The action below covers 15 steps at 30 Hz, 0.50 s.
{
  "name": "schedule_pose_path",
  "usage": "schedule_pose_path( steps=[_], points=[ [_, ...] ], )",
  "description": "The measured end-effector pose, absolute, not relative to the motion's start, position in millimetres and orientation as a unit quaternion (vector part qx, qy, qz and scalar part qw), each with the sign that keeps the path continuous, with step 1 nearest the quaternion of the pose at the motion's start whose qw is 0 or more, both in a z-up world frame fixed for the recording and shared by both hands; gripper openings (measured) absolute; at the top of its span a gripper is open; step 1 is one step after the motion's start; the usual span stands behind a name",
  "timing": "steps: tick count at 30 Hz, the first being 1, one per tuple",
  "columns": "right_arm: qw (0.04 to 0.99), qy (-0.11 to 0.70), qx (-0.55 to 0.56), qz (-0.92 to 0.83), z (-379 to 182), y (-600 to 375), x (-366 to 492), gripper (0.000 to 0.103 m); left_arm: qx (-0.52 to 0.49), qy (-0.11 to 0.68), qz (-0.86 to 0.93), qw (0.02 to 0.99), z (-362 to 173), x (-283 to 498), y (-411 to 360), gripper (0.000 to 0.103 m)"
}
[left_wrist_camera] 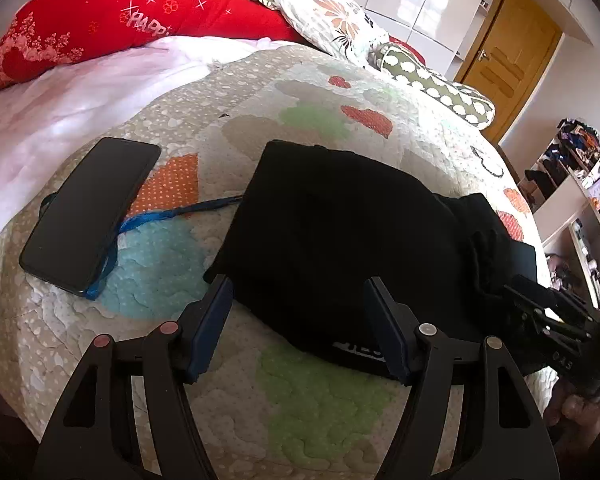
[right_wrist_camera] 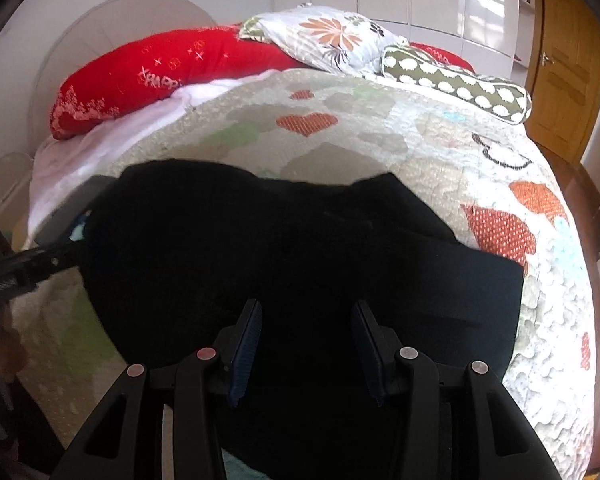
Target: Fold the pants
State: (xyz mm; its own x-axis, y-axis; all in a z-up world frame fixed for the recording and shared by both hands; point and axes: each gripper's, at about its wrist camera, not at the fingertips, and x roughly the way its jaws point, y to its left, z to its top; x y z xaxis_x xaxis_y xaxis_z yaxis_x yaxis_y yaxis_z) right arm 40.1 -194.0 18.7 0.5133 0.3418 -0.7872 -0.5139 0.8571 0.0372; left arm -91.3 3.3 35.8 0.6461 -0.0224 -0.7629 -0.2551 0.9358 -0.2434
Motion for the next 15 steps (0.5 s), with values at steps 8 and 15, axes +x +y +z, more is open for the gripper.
schedule_pose_path(
  steps=[8, 15],
  points=[
    [0.854, 0.436, -0.121, 0.257, 9.3, -182.4, 33.3, 0.045, -0.176, 0.42, 0.068, 0.888, 33.5, -92.0, 8.0, 0.068],
    [0.856, 0.431, -0.111, 0.264, 23.4, -180.5, 39.4, 0.045, -0.185, 0.425, 0.07, 0.883, 29.2, -91.9, 9.2, 0.068]
  ],
)
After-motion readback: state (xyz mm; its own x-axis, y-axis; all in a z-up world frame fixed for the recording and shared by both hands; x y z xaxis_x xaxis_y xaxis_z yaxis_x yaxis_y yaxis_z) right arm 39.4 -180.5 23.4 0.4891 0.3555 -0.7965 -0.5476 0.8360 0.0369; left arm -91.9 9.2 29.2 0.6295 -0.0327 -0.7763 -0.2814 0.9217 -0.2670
